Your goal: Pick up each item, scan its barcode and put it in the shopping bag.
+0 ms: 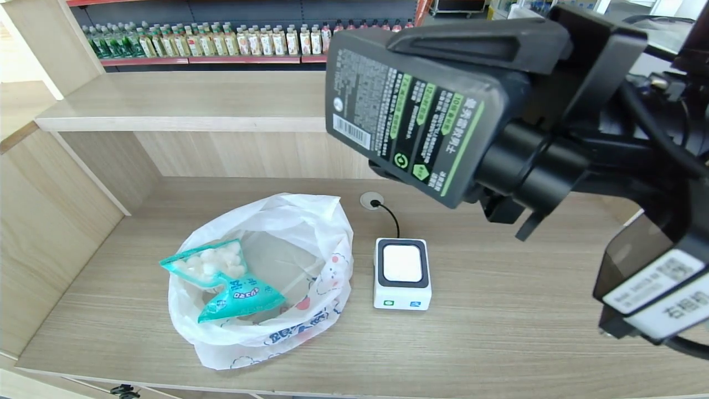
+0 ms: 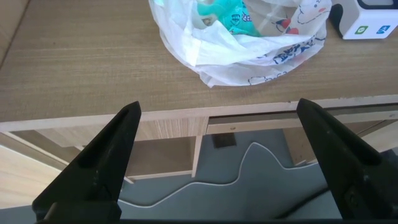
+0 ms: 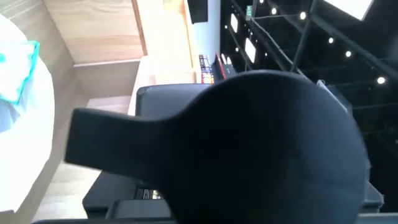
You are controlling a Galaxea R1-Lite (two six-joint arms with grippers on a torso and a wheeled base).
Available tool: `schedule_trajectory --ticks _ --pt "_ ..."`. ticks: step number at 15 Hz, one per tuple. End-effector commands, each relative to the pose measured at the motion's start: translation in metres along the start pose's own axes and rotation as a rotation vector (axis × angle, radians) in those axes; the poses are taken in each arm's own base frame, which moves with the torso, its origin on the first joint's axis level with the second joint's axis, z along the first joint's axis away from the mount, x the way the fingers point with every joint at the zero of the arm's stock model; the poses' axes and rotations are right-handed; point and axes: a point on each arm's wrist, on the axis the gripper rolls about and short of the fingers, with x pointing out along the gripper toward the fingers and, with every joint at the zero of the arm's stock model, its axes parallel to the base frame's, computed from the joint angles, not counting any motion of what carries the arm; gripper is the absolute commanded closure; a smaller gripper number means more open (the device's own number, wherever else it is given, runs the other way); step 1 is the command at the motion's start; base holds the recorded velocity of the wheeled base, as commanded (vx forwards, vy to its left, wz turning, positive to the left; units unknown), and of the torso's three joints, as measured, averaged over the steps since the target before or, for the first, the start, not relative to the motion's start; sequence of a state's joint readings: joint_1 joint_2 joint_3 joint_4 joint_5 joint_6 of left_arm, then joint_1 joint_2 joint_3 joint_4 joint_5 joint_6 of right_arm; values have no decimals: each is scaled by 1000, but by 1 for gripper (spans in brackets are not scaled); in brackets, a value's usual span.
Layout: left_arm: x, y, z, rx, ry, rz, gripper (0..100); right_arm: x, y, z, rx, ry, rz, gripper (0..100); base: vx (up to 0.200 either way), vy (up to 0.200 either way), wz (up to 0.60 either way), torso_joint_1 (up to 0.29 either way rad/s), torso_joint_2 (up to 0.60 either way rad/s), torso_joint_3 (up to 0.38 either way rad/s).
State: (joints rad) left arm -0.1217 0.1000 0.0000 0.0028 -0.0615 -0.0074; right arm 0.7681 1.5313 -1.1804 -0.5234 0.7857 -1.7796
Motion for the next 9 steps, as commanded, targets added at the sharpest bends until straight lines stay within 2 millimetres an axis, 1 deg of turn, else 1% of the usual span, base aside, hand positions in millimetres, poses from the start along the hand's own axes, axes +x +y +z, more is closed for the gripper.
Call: schedule_trajectory --ticks 1,4,7,9 --pt "0 0 0 0 0 1 0 13 8 0 19 -26 7 100 0 0 0 0 0 0" --pt "0 0 0 0 2 1 0 22 12 6 33 -59 8 100 0 0 0 0 0 0" --pt "0 0 0 0 0 1 0 26 17 6 63 -62 21 100 0 0 0 0 0 0" --pt "0 0 0 0 0 1 0 23 16 5 167 -26 34 100 0 0 0 0 0 0"
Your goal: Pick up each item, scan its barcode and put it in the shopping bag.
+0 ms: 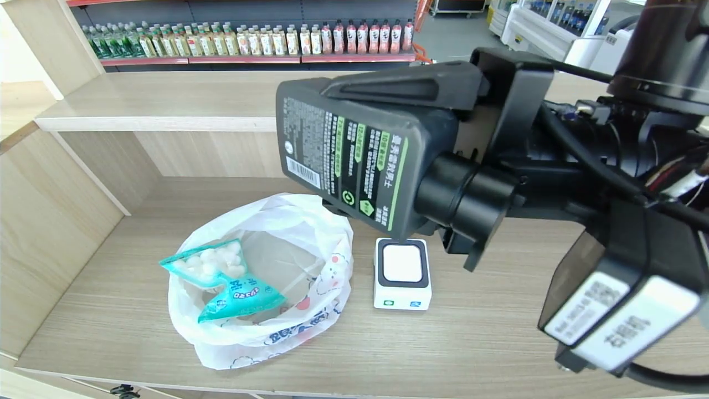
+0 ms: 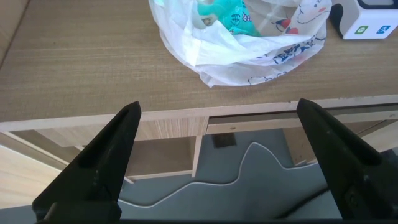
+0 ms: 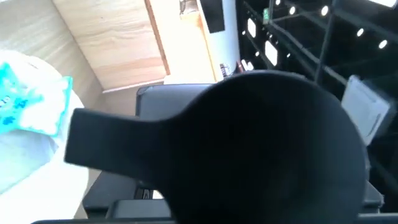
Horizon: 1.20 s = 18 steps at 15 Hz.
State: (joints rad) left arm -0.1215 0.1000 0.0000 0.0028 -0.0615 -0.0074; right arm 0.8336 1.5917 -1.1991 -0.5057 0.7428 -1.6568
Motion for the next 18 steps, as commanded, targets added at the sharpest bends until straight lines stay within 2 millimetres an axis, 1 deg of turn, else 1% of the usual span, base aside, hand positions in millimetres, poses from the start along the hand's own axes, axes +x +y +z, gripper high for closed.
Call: schedule_trajectory --ticks 1,2,3,4,5,6,7,8,9,11,12,13,14,15,16,18 --pt "0 0 0 0 0 0 0 -10 -8 0 115 84 0 100 0 0 0 0 0 0" --pt "0 0 0 0 0 0 0 -29 -24 3 289 318 -45 100 0 0 0 0 0 0" --pt "0 0 0 0 -2 0 0 -35 -29 5 420 477 -87 100 0 0 0 0 0 0" --pt "0 0 0 0 2 0 0 -40 -34 0 678 756 -229 100 0 0 0 0 0 0" --pt "0 0 0 0 2 0 0 -40 -34 0 678 756 -229 100 0 0 0 0 0 0" --pt "0 0 0 0 0 0 0 -38 -29 -12 997 1064 -439 100 0 0 0 0 0 0" --pt "0 0 0 0 0 0 0 -37 -24 -15 1104 1106 -476 100 0 0 0 0 0 0" --pt "0 0 0 0 0 0 0 -40 -11 -14 1277 1171 -474 100 0 0 0 0 0 0" --pt "0 0 0 0 2 0 0 -44 -6 -12 1363 1213 -474 100 0 0 0 0 0 0" --pt "0 0 0 0 0 0 0 -57 3 -19 1493 1309 -540 100 0 0 0 0 0 0" --pt "0 0 0 0 2 0 0 -67 5 -23 1546 1365 -577 100 0 0 0 0 0 0" --pt "0 0 0 0 2 0 0 -84 9 -26 1657 1469 -613 100 0 0 0 0 0 0" --pt "0 0 0 0 0 0 0 -95 13 -28 1755 1515 -632 100 0 0 0 0 0 0" --pt "0 0 0 0 2 0 0 -106 10 -31 1905 1513 -654 100 0 0 0 0 0 0" --pt "0 0 0 0 2 0 0 -110 4 -34 2013 1469 -665 100 0 0 0 0 0 0" --pt "0 0 0 0 2 0 0 -108 -10 -40 2193 1323 -690 100 0 0 0 0 0 0"
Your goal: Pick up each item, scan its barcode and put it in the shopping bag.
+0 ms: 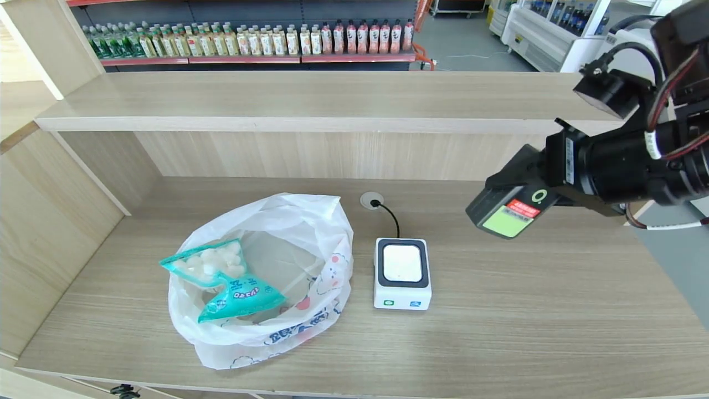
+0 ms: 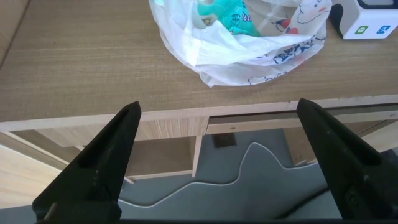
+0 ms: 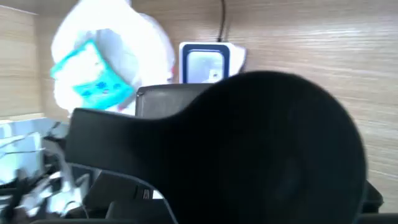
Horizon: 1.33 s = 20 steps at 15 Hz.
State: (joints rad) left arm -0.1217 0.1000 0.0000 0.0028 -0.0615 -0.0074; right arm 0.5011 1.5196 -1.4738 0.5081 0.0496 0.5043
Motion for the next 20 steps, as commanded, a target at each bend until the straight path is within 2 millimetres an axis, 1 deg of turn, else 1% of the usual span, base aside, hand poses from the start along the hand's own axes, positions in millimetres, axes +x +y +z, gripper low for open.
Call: schedule_trajectory --ticks 1,2,3,5,6,7,9,11,12,14,17,20 --pt "0 0 0 0 0 1 0 -1 1 12 63 -4 49 100 0 0 0 0 0 0" --pt "0 0 0 0 2 1 0 3 1 10 105 43 66 100 0 0 0 0 0 0" --pt "0 0 0 0 0 1 0 12 -2 5 159 112 44 100 0 0 0 0 0 0" --pt "0 0 0 0 0 1 0 25 -7 0 287 188 -3 100 0 0 0 0 0 0" --pt "0 0 0 0 0 1 0 25 -7 0 292 192 -4 100 0 0 0 0 0 0" --pt "0 0 0 0 0 1 0 26 -15 0 400 251 24 100 0 0 0 0 0 0" --pt "0 0 0 0 2 1 0 28 -16 0 483 289 51 100 0 0 0 0 0 0" --pt "0 0 0 0 2 1 0 32 -19 -5 541 351 54 100 0 0 0 0 0 0" --pt "0 0 0 0 0 1 0 37 -21 -8 573 392 37 100 0 0 0 0 0 0" --pt "0 0 0 0 0 1 0 48 -26 -11 653 421 -8 100 0 0 0 0 0 0" --pt "0 0 0 0 0 1 0 67 -32 -16 690 458 -52 100 0 0 0 0 0 0" --pt "0 0 0 0 -2 1 0 78 -33 -16 681 463 -58 100 0 0 0 0 0 0"
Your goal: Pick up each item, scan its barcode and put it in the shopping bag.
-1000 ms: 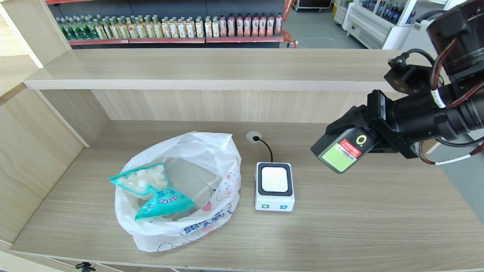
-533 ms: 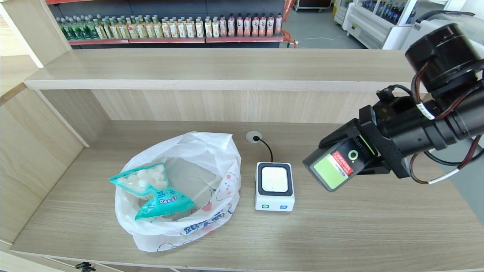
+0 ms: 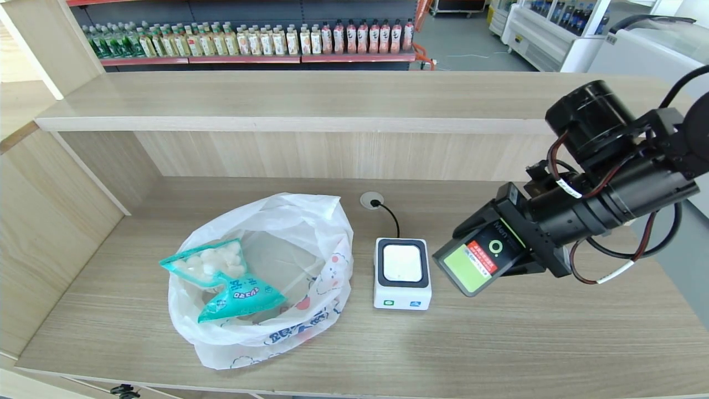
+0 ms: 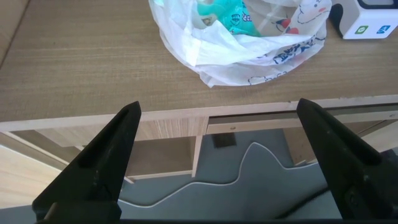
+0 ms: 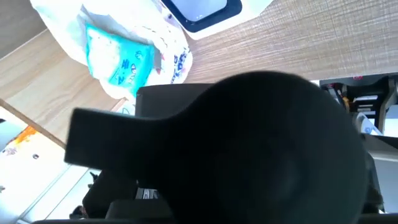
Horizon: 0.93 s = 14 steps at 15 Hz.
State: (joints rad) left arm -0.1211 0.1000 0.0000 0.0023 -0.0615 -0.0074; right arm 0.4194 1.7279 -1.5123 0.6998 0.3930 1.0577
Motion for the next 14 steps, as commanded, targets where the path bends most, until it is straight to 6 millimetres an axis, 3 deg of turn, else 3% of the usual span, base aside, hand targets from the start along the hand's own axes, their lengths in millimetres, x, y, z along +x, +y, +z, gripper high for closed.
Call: schedule_trajectory --ticks 1,8,14 --pt "0 0 0 0 2 0 0 10 -1 3 9 12 -21 100 0 0 0 0 0 0" --pt "0 0 0 0 0 0 0 15 -1 6 -6 2 -13 100 0 0 0 0 0 0" --pt "0 0 0 0 -1 0 0 19 -10 7 -250 -12 -47 100 0 0 0 0 0 0"
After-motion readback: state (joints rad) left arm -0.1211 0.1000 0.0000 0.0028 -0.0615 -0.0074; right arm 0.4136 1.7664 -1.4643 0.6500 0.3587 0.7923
